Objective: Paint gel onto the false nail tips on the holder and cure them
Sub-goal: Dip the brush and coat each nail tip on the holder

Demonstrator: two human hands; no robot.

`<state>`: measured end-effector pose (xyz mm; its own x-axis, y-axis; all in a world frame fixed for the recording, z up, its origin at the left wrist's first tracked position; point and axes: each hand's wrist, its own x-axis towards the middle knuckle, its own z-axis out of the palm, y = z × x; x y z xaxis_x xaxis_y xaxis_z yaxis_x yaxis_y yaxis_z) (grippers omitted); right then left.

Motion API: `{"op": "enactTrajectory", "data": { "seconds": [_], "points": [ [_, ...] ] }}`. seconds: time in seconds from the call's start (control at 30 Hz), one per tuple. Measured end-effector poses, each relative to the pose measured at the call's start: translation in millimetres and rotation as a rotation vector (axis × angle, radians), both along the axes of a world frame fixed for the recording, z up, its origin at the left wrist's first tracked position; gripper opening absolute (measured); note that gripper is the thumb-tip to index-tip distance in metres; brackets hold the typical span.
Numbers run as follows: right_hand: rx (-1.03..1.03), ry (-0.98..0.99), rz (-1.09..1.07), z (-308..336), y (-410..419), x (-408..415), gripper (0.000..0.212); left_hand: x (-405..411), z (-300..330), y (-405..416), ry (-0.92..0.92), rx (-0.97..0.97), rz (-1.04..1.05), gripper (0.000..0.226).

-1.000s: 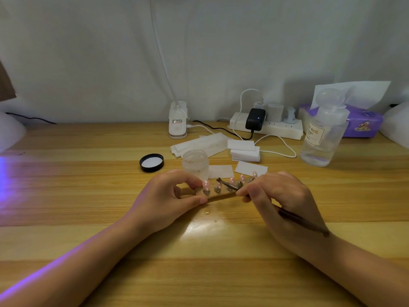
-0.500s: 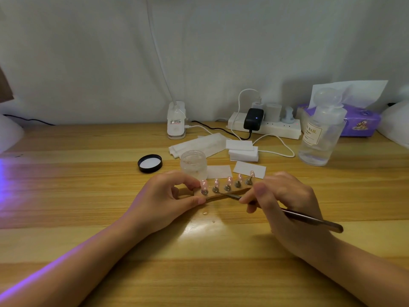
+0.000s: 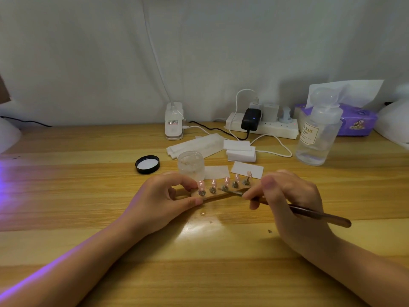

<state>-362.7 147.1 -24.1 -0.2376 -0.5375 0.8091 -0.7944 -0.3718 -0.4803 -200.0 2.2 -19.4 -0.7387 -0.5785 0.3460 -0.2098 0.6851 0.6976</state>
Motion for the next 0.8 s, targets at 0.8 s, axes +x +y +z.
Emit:
{"op": "enactTrajectory", "data": {
  "seconds": [0.8],
  "points": [
    [0.053,0.022,-0.029,-1.2,0.8,-9.6,0.055,0.9,1.9,1.6,-0.005,-0.009,-0.005,0.025]
  ]
}}
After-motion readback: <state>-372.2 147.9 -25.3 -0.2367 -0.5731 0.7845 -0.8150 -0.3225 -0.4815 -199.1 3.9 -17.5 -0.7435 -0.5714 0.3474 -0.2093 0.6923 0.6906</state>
